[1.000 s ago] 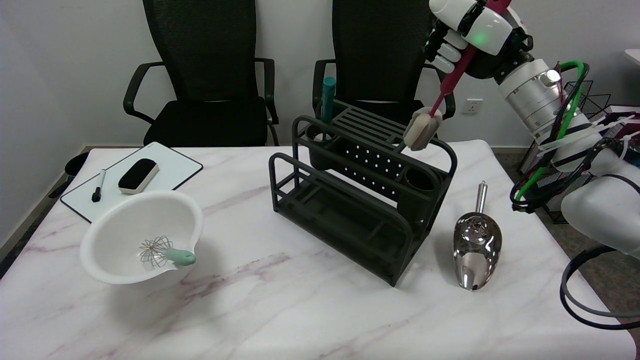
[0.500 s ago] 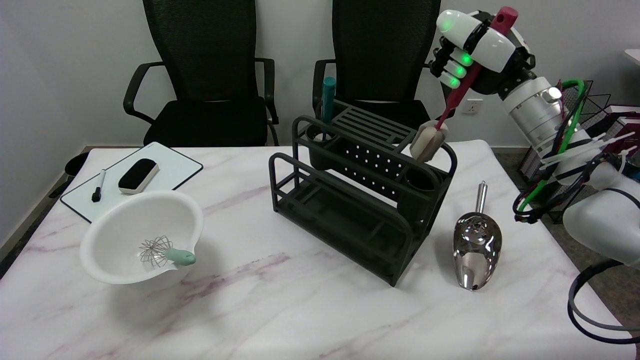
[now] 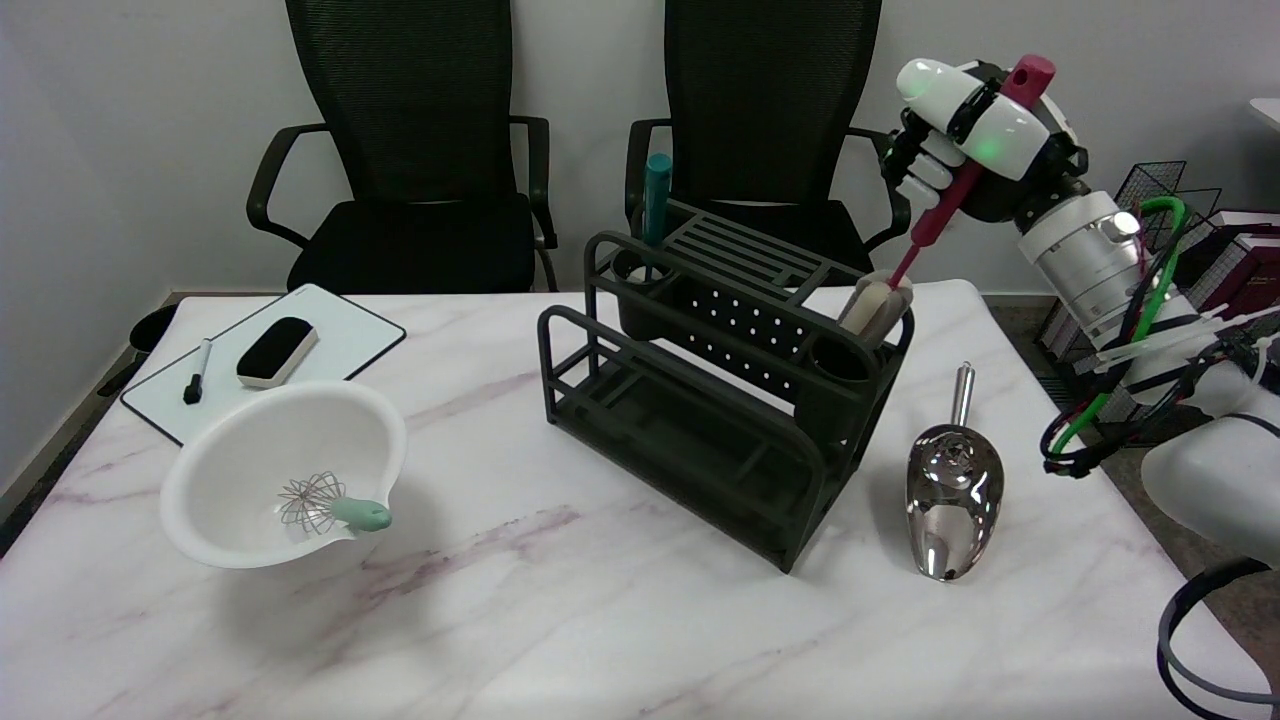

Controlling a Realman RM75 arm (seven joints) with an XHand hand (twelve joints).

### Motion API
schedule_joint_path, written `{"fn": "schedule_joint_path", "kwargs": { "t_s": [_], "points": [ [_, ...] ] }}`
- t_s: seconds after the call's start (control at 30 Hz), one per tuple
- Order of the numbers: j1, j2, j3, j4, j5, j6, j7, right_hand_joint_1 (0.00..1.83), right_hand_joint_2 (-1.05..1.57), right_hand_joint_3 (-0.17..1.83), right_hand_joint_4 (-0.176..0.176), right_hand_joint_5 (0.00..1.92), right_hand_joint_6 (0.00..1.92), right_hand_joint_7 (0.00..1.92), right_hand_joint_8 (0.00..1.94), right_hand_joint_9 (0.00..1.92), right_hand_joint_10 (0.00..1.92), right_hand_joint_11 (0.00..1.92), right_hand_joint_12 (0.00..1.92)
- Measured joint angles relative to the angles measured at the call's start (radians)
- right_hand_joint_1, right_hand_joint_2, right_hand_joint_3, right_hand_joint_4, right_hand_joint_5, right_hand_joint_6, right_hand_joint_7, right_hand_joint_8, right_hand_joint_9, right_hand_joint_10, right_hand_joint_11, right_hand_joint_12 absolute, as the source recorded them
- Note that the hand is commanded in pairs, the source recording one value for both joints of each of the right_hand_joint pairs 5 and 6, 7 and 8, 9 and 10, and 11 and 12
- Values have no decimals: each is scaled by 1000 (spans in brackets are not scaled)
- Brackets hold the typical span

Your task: Place the pink sponge bottle brush into the kitchen storage rack.

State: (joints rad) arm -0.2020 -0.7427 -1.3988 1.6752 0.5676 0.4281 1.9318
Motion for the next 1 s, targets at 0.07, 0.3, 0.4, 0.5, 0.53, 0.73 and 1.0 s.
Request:
{"fn": "schedule_joint_path", "kwargs": {
  "t_s": [0.07,0.3,0.4,0.5,0.53,0.73,1.0],
  "points": [
    [-5,-2,2,-1,0,2,0,1019,1571,543,0,1920,1920,1920,1920,1920,1920,1920,1920],
    [-14,-4,1,-14,0,7,0,1020,1571,545,0,1920,1920,1920,1920,1920,1920,1920,1920],
    [-9,-4,-7,-23,0,9,0,1020,1571,543,0,1920,1920,1920,1920,1920,1920,1920,1920],
    [-3,-4,-19,-32,1,10,0,1020,1571,540,0,1920,1920,1920,1920,1920,1920,1920,1920],
    [-1,-4,-22,-34,1,10,0,1020,1571,538,0,1920,1920,1920,1920,1920,1920,1920,1920],
    [9,-6,-40,-44,1,13,0,1020,1571,537,0,1920,1920,1920,1920,1920,1920,1920,1920],
    [17,-9,-62,-55,1,19,0,1017,1571,534,0,1920,1920,1920,1920,1920,1920,1920,1920]
  ]
}}
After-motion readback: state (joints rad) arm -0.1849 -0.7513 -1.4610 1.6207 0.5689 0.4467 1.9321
